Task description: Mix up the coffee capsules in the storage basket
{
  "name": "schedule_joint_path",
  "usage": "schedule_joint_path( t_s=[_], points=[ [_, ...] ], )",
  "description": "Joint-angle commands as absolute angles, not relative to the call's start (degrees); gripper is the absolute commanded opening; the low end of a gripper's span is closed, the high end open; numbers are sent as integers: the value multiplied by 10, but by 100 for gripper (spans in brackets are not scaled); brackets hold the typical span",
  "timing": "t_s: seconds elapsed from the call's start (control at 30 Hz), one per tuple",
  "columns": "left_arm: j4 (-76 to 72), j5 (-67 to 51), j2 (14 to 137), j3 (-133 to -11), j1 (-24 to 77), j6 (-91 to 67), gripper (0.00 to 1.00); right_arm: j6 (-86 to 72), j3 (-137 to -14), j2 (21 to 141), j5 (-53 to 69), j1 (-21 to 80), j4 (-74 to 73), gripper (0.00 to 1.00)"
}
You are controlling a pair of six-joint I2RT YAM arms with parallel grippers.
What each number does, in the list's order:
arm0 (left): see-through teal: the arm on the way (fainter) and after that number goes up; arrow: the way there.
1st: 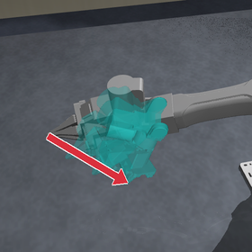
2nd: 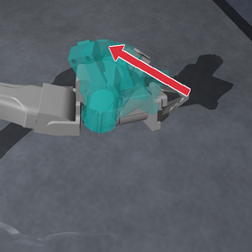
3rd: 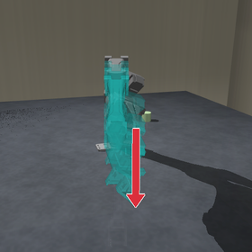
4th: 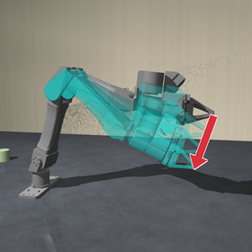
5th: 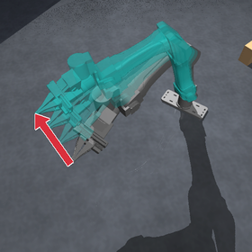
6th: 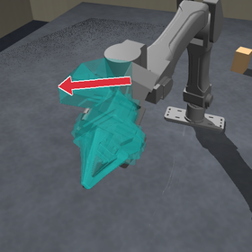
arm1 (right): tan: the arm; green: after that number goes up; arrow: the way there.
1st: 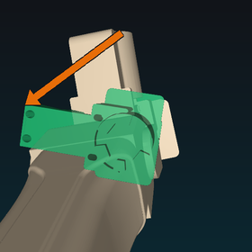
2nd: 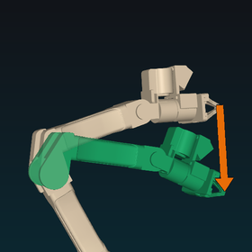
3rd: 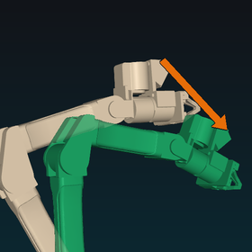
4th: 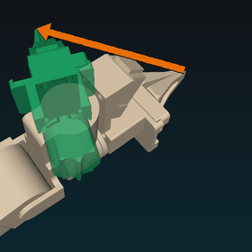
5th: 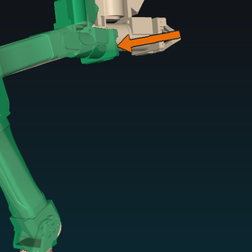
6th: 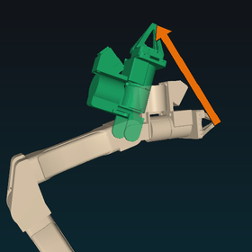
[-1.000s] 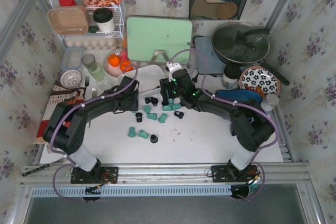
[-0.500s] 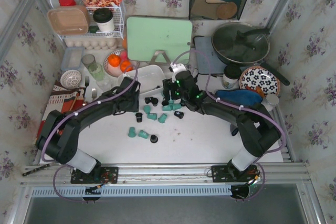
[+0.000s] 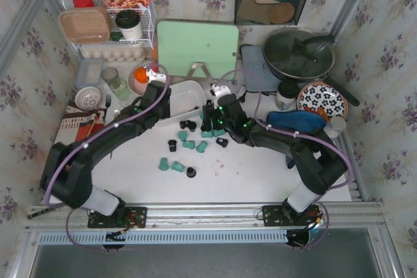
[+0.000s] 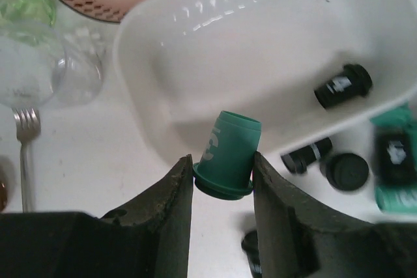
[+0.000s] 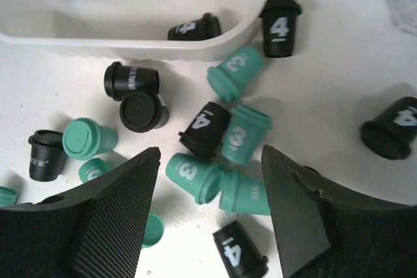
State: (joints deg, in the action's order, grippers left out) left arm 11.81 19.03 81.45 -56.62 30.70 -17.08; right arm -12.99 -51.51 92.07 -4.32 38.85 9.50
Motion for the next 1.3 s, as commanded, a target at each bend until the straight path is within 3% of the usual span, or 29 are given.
schedule_joint_path(
  t_s=[0.0, 0.23, 0.57, 1.03, 1.27],
  points=[
    [100, 235, 899, -629, 290, -121, 28, -136, -526, 953, -33, 408, 145, 71],
    [112, 195, 966, -656, 254, -157, 40, -143, -561, 1016, -36, 433, 166, 65],
    [92, 176, 943, -631, 250, -164, 58, -142, -599, 1068, -28, 435, 169, 61],
    [150, 166, 819, -556, 250, -206, 60, -140, -626, 1117, -28, 446, 169, 61],
    [169, 144, 773, -511, 250, -220, 59, -140, -629, 1121, -31, 448, 159, 53]
  ],
)
